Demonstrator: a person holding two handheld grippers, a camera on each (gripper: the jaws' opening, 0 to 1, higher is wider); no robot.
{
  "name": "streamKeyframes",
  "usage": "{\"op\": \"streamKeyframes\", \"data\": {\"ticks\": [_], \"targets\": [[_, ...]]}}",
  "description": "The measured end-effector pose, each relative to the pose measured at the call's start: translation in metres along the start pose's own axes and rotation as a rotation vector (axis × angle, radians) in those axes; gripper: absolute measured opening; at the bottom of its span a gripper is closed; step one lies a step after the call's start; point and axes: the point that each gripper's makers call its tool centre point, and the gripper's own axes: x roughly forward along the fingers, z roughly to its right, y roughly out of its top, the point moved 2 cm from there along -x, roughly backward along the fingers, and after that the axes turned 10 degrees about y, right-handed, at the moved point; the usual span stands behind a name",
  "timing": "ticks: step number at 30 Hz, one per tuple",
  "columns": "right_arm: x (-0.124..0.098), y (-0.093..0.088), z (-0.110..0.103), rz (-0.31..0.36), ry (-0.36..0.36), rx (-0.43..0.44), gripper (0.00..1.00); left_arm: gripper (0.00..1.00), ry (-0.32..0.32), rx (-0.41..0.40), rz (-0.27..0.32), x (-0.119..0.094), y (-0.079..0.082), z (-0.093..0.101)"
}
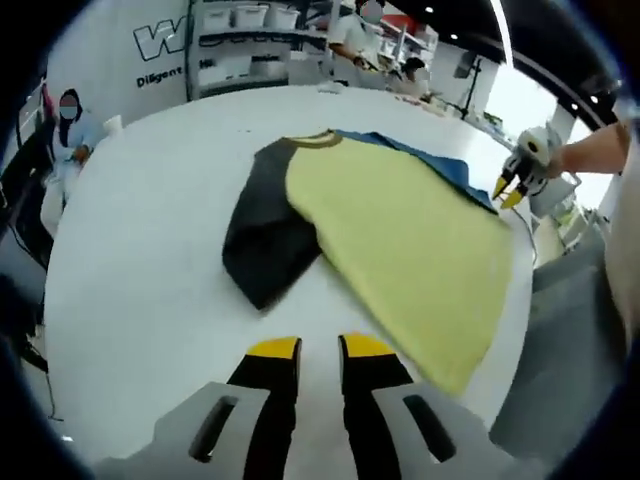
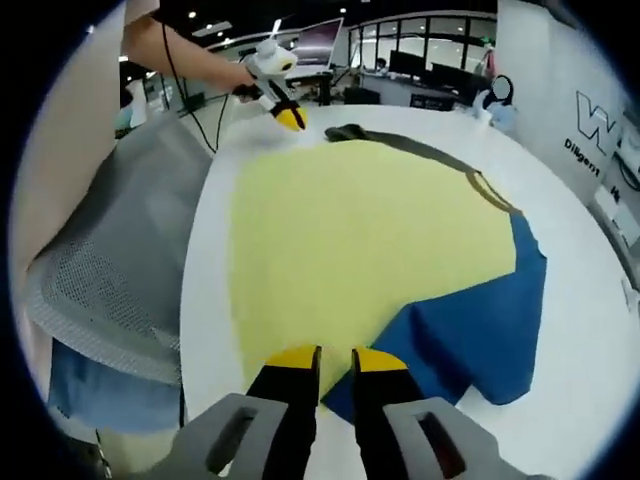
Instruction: Fold the garment on the visible template until the final outline fits inside the template.
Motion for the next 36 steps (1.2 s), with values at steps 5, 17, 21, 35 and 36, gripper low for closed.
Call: {"op": "streamKeyframes", "data": {"ticks": [5, 17, 21, 35, 36], "targets": [[0.008, 0.004, 0.003, 0.016, -0.002, 0.017, 0.09, 0.18, 0.037, -0.03, -0.003, 0.01, 0.005, -0.017], [0.025, 0.007, 0.0, 0.029, 0.015, 0.038, 0.11, 0.2, 0.022, -0.109, -0.009, 0.04, 0.016, -0.018], [0.028, 0.007, -0.001, 0.025, 0.022, 0.037, 0.1, 0.15, 0.021, -0.087, -0.028, 0.045, 0.013, -0.018], [0.033, -0.001, -0.002, -0.006, 0.027, 0.033, 0.07, 0.03, 0.105, 0.072, 0.02, 0.02, 0.038, -0.037], [0.033, -0.003, -0.003, -0.012, 0.028, 0.035, 0.07, 0.03, 0.126, 0.111, 0.021, 0.018, 0.042, -0.041]]}}
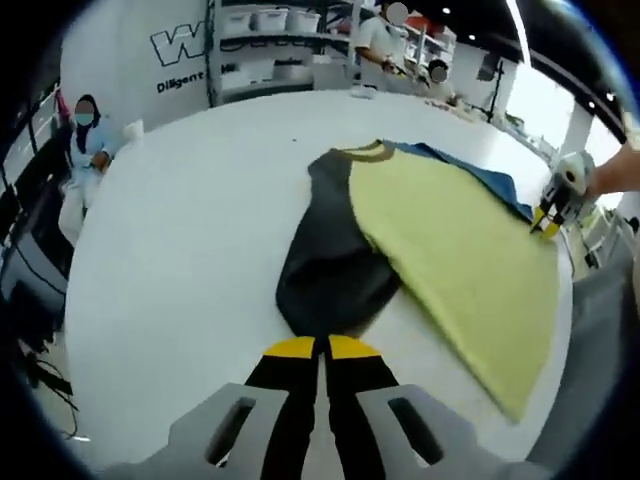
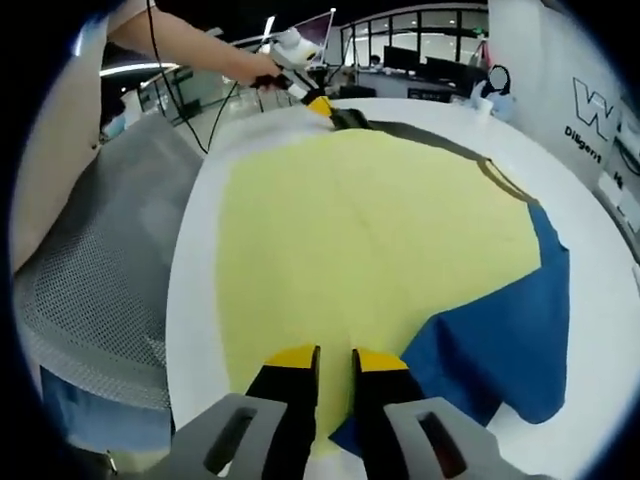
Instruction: Fold the garment on the visible template until the final outline fits inside the template.
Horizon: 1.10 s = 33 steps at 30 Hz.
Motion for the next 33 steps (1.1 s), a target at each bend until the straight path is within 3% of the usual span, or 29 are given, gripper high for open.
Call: {"op": "streamKeyframes", "data": {"ticks": [13, 19, 22, 25, 27, 30, 33], "targets": [[0.001, -0.003, 0.001, 0.0, 0.0, 0.01, 0.04, 0.03, 0.153, 0.268, 0.0, -0.011, 0.033, -0.041], [0.001, -0.003, 0.001, 0.002, -0.002, 0.013, 0.04, 0.03, 0.2, 0.382, 0.037, -0.02, 0.046, -0.045], [0.001, -0.003, 0.0, 0.005, -0.003, 0.015, 0.04, 0.03, 0.16, 0.397, 0.042, -0.023, 0.044, -0.03], [0.001, -0.003, 0.001, 0.007, -0.005, 0.018, 0.04, 0.03, 0.091, 0.428, 0.02, -0.022, 0.031, -0.013], [0.001, -0.003, 0.001, 0.008, -0.005, 0.019, 0.04, 0.03, 0.09, 0.446, 0.003, -0.023, 0.024, -0.01], [0.001, -0.003, 0.001, 0.007, -0.005, 0.018, 0.04, 0.03, 0.05, 0.416, -0.006, -0.023, 0.009, -0.004], [0.001, -0.003, 0.001, 0.008, -0.006, 0.018, 0.04, 0.03, -0.009, 0.381, -0.053, -0.028, -0.007, 0.008]]}}
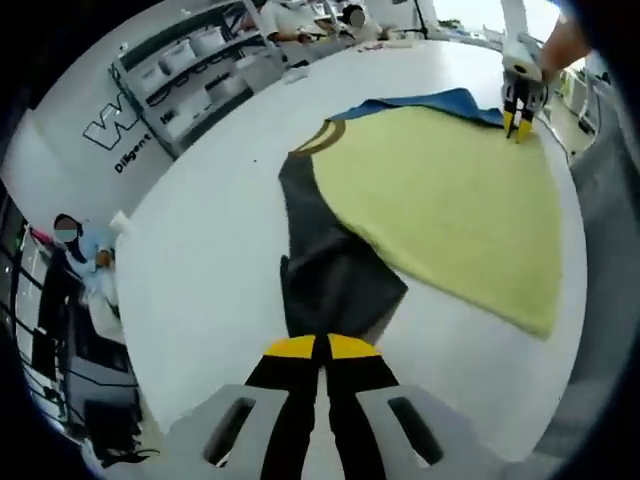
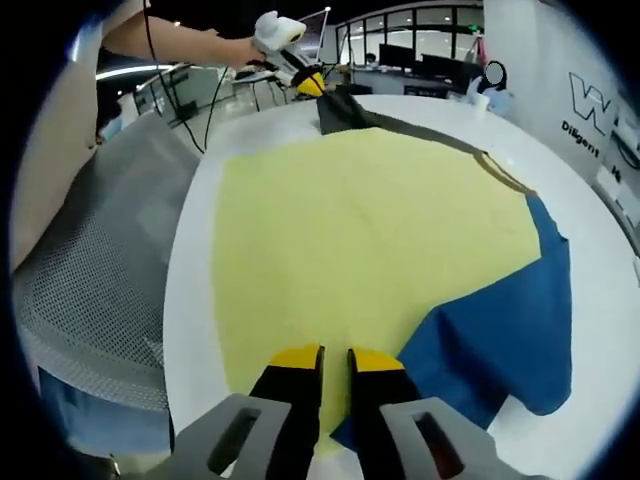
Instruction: Fold the garment on the visible template until the final outline fits inside the template.
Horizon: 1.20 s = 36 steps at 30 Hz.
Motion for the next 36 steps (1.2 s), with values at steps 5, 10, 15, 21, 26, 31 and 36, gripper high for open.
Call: {"op": "streamKeyframes", "data": {"ticks": [5, 10, 15, 21, 26, 31, 36], "targets": [[0.0, 0.0, 0.0, 0.0, -0.001, 0.002, 0.04, 0.03, 0.037, 0.076, -0.02, -0.001, -0.011, 0.006], [0.0, 0.0, 0.0, 0.001, -0.001, 0.004, 0.04, 0.03, 0.073, 0.091, -0.038, 0.003, -0.012, -0.002], [0.0, 0.0, 0.001, 0.005, -0.003, 0.009, 0.03, 0.06, -0.058, 0.042, 0.002, 0.002, -0.001, 0.022], [0.0, 0.0, 0.001, 0.009, -0.004, 0.013, 0.03, 0.18, -0.164, 0.031, -0.01, 0.005, -0.007, 0.05], [0.0, 0.0, 0.001, 0.011, -0.004, 0.014, 0.03, 0.24, -0.182, -0.099, 0.026, -0.001, -0.004, 0.047], [0.0, 0.0, 0.001, 0.012, -0.004, 0.016, 0.02, 0.23, -0.142, -0.249, 0.139, -0.01, 0.012, 0.017], [0.0, 0.0, 0.002, 0.011, -0.005, 0.018, 0.02, 0.22, -0.064, -0.394, 0.195, -0.004, 0.017, -0.025]]}}
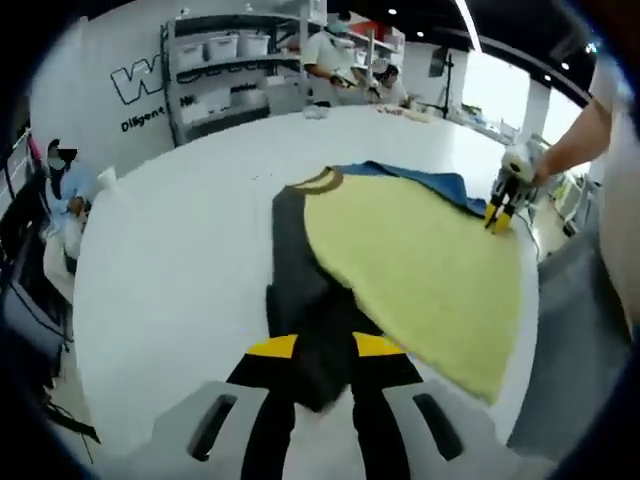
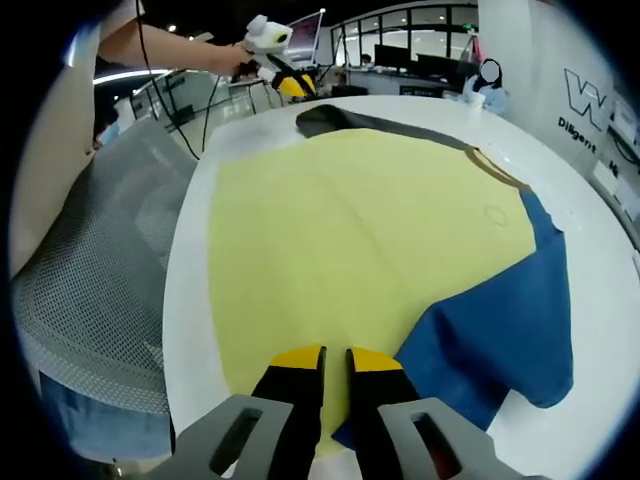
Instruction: Fold the garment on the visible template until the final outline fits inside the template.
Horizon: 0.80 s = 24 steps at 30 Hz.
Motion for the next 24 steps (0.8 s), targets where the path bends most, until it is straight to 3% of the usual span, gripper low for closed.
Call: {"op": "streamKeyframes", "data": {"ticks": [4, 7, 11, 15, 16, 18, 24], "targets": [[0.0, 0.001, 0.0, 0.001, -0.001, 0.003, 0.02, 0.15, 0.085, -0.101, -0.009, 0.013, 0.002, -0.033], [0.0, 0.001, 0.0, -0.003, 0.0, 0.002, 0.02, 0.14, 0.086, -0.153, -0.052, 0.027, -0.002, -0.041], [0.0, 0.0, 0.0, -0.003, 0.0, 0.003, 0.02, 0.12, 0.029, -0.168, -0.14, 0.047, -0.012, -0.031], [0.0, 0.0, 0.001, 0.0, -0.001, 0.008, 0.01, 0.12, 0.027, -0.167, -0.17, 0.062, -0.015, -0.025], [0.0, 0.0, 0.001, 0.0, -0.001, 0.008, 0.01, 0.12, 0.022, -0.182, -0.182, 0.061, -0.009, -0.017], [0.0, 0.001, 0.001, 0.0, 0.0, 0.008, 0.01, 0.12, 0.015, -0.177, -0.208, 0.063, -0.012, -0.009], [0.0, 0.0, 0.001, 0.001, -0.001, 0.013, 0.01, 0.11, 0.01, -0.161, -0.245, 0.065, -0.017, -0.002]]}}
